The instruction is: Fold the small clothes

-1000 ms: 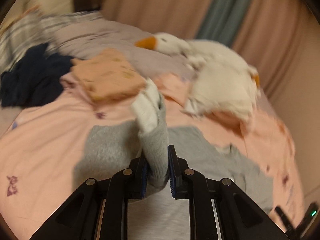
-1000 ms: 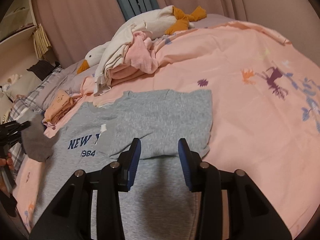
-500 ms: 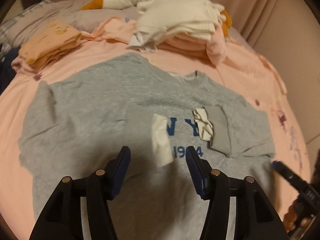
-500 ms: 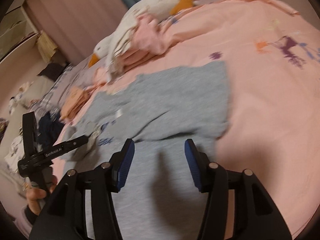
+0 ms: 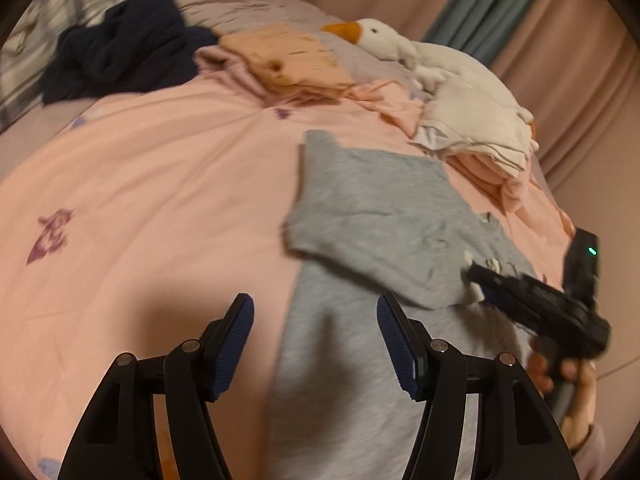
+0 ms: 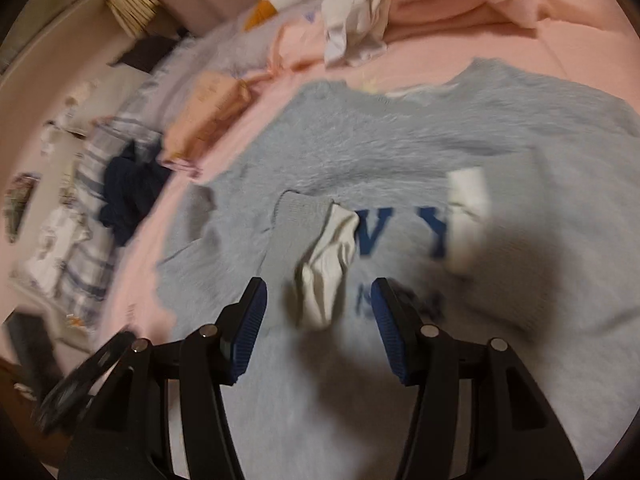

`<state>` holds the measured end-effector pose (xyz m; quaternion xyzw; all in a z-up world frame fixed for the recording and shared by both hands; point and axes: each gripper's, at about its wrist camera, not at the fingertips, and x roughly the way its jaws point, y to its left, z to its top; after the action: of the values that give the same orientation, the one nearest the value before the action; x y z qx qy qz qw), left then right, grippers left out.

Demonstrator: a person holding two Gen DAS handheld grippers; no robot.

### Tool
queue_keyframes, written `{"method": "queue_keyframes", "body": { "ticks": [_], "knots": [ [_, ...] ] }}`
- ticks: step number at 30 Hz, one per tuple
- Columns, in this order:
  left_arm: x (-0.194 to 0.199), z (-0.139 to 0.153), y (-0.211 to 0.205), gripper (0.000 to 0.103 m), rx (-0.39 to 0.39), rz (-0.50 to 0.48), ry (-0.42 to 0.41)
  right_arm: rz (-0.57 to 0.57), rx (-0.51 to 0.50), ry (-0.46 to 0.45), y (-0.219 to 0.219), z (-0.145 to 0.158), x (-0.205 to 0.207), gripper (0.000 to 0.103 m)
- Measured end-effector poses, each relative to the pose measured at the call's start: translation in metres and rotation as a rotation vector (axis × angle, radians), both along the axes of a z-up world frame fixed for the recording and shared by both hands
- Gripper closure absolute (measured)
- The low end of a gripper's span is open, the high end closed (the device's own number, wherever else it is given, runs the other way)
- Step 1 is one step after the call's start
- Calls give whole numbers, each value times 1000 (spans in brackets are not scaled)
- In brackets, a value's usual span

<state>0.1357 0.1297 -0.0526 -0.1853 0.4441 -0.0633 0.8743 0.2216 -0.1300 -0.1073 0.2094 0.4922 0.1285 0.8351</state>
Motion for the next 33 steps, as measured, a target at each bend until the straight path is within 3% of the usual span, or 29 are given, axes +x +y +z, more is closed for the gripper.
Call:
{"method": "queue_keyframes", "body": {
  "ticks": [2, 3, 4, 6, 10, 14, 16, 19, 20, 23, 25, 27, 30, 33],
  "knots": [
    [0, -6, 5, 41, -18, 7, 14, -6, -34, -13, 10, -1, 8, 68],
    [1, -10, 6, 41, -30, 9, 22, -3, -66, -33, 19, 0, 11, 85],
    [-1, -11, 12, 41, -37, 10, 26, -1, -83, -45, 22, 3, 13, 91],
    [0, -17, 13, 41, -49, 8, 39, 5, -136, -67, 24, 8, 15, 95],
    [2, -21, 13, 41, -55, 0, 41, -60, -172, -149, -2, 29, 9, 95],
    [6, -21, 10, 41, -56, -7, 37, -132, -269, -135, -25, 32, 8, 95],
    [13, -19, 4, 41, -44, -15, 35, -116, -241, -142, -32, 28, 3, 94],
    [27, -11, -11, 41, -15, -37, 20, -78, -242, -61, -37, 12, 11, 87],
    [33, -8, -16, 41, -9, -47, 12, -87, -257, -55, -37, 10, 13, 77],
    [49, 5, -31, 41, -4, -83, -43, -140, -316, -115, -44, 25, 8, 74],
    [60, 11, -41, 41, 1, -117, -79, -142, -370, -183, -40, 40, 2, 66],
    [71, 9, -49, 41, 19, -142, -84, -43, -363, -231, -27, 51, 3, 65],
    [83, -3, -59, 41, 27, -190, -58, 136, -330, -226, 0, 50, 23, 67],
    [86, -17, -63, 41, 59, -223, -36, 209, -346, -221, 24, 43, 48, 65]
  ]
}}
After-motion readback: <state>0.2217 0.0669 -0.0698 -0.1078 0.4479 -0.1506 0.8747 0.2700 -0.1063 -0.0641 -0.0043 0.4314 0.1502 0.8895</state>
